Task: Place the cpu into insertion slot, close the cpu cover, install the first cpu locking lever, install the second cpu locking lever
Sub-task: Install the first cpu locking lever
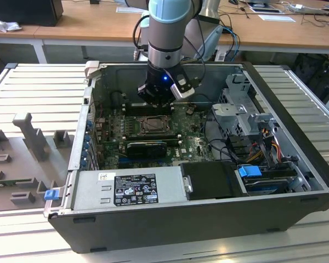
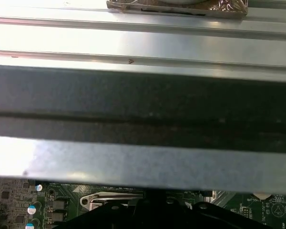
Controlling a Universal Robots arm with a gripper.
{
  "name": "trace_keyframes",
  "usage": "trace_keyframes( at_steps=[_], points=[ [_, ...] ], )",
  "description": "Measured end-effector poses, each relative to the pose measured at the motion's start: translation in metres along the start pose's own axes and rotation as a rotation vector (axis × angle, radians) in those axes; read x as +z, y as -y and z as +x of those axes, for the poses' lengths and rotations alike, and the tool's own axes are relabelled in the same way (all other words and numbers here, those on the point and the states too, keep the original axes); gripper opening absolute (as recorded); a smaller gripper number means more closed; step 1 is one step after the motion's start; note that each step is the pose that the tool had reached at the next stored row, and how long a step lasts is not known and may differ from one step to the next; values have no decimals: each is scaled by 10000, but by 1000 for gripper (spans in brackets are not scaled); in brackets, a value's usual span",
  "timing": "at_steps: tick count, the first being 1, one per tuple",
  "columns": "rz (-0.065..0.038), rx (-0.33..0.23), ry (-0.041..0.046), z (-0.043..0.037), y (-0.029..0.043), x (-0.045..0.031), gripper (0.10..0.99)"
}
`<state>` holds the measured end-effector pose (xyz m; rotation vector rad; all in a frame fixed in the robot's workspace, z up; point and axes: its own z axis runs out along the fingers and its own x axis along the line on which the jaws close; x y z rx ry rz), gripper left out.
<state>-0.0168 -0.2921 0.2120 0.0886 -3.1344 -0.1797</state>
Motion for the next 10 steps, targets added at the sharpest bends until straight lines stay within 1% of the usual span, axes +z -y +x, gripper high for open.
trace_keyframes(
  at_steps=[10],
  points=[
    [-1,0,1,3,57,-16,106]
  ],
)
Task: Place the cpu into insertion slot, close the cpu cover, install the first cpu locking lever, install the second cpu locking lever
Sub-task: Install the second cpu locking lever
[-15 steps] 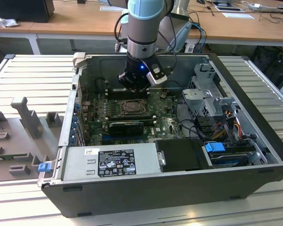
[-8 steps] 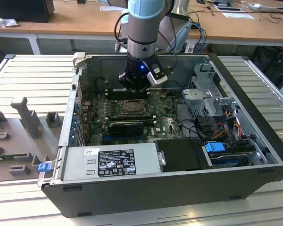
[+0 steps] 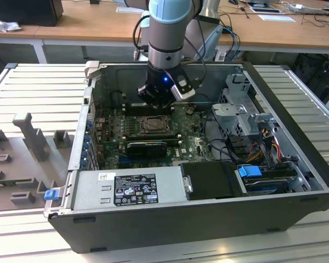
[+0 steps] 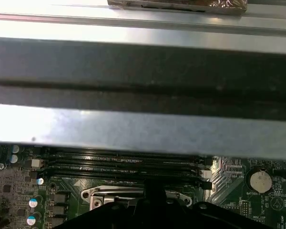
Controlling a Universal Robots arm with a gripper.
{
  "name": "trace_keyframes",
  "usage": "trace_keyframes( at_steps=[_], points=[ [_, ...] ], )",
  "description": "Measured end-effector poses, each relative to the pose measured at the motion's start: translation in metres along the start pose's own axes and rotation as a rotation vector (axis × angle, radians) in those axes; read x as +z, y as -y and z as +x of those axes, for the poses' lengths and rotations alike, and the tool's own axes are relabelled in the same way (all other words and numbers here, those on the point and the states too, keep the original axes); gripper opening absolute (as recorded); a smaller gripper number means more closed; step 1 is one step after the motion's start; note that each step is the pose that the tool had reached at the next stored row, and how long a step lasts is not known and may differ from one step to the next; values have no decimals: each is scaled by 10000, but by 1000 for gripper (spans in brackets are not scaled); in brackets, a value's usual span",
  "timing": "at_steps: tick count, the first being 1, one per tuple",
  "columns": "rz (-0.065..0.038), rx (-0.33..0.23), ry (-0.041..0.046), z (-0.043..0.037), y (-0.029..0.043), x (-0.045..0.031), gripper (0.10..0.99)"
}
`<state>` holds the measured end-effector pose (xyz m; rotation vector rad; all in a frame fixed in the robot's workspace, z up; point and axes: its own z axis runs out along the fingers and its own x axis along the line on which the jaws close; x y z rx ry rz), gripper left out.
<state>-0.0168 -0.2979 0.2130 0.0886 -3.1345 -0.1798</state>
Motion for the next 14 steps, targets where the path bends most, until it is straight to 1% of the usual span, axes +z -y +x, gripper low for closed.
trace_keyframes(
  at_steps=[4,7,12,14],
  points=[
    [0,0,-1,2,34,-4,106],
    [1,0,-1,4,86,-10,106],
    [6,-2,0,5,89,-51,106],
    [6,0,0,6,108,-54,106]
  ],
)
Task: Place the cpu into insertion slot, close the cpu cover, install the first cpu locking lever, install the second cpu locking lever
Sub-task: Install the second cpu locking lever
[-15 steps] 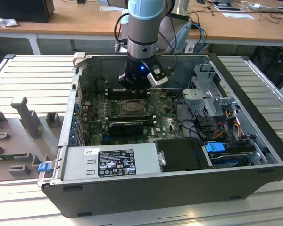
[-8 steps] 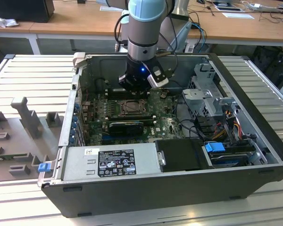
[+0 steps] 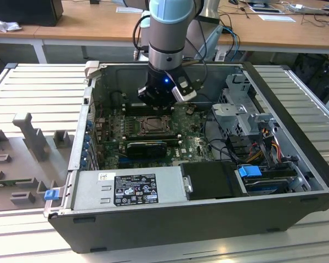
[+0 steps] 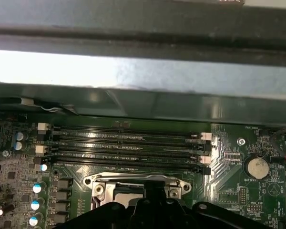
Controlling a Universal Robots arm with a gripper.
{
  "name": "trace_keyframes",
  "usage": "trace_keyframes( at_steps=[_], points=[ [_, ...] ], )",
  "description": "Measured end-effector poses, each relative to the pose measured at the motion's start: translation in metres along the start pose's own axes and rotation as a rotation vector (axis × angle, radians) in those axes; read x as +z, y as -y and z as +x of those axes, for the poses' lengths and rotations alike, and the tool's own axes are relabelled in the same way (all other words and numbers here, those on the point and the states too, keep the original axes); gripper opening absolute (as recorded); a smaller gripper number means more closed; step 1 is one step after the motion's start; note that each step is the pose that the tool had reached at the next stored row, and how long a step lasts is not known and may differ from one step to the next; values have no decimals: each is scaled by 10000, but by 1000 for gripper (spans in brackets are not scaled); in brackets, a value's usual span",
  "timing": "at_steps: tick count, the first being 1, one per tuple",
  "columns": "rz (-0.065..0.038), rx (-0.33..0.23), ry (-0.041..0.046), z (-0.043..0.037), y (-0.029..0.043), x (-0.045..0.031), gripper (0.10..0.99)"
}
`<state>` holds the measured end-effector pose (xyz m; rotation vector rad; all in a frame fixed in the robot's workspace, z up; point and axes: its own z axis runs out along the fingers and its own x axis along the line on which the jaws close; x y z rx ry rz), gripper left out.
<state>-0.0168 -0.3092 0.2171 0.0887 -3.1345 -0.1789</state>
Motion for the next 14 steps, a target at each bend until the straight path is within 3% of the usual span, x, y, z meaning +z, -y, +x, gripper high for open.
trace_keyframes(
  at_steps=[14],
  points=[
    [1,0,-1,4,63,-8,106]
  ],
)
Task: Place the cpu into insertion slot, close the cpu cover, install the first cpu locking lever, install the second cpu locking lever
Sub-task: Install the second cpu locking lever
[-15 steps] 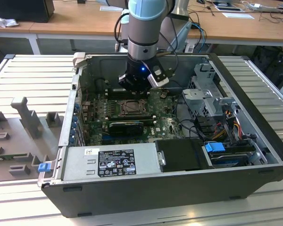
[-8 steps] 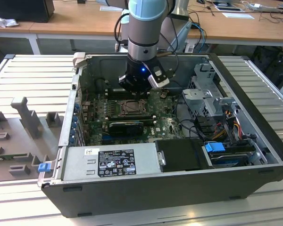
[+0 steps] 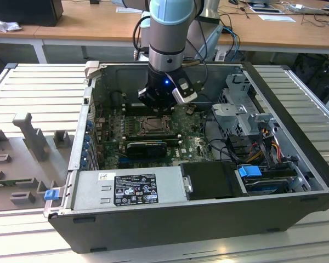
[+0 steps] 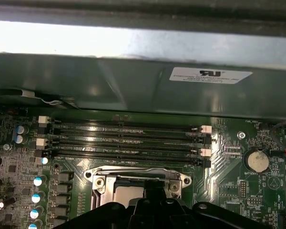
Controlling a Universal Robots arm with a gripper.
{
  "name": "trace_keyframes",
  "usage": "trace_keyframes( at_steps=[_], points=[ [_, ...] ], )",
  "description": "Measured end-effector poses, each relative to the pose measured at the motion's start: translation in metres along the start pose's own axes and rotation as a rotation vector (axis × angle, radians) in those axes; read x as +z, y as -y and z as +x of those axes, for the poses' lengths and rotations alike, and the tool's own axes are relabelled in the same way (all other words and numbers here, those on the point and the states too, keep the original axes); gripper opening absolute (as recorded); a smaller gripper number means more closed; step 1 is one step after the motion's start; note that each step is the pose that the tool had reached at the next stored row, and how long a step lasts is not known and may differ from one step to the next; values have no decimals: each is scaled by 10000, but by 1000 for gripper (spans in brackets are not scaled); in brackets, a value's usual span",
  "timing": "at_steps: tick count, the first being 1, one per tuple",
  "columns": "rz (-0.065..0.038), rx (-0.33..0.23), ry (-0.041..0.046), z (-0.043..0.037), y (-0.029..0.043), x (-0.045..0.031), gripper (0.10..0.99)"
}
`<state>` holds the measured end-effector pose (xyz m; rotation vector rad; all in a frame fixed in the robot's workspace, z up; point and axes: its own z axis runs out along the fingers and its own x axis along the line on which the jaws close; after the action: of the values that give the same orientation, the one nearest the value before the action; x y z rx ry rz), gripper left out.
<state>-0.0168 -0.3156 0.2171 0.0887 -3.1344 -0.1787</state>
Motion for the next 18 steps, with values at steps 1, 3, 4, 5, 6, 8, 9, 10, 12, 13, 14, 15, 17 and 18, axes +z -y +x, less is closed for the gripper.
trace_keyframes(
  at_steps=[1,3,4,5,6,8,9,10,12,13,14,15,17,18],
  points=[
    [-1,0,0,0,4,0,106],
    [-1,0,0,1,20,-2,106],
    [-1,0,0,1,23,-2,106],
    [-1,0,1,2,27,-3,106],
    [-1,0,1,2,30,-3,106],
    [-1,0,1,2,39,-4,106],
    [-1,0,1,2,42,-5,106],
    [-1,0,0,2,45,-5,106],
    [-1,0,0,2,55,-6,106],
    [0,0,0,3,66,-7,106],
    [-1,0,0,3,74,-8,106],
    [-1,0,0,4,81,-9,106],
    [-1,0,0,4,90,-10,106],
    [-1,0,0,5,97,-11,106]
  ],
)
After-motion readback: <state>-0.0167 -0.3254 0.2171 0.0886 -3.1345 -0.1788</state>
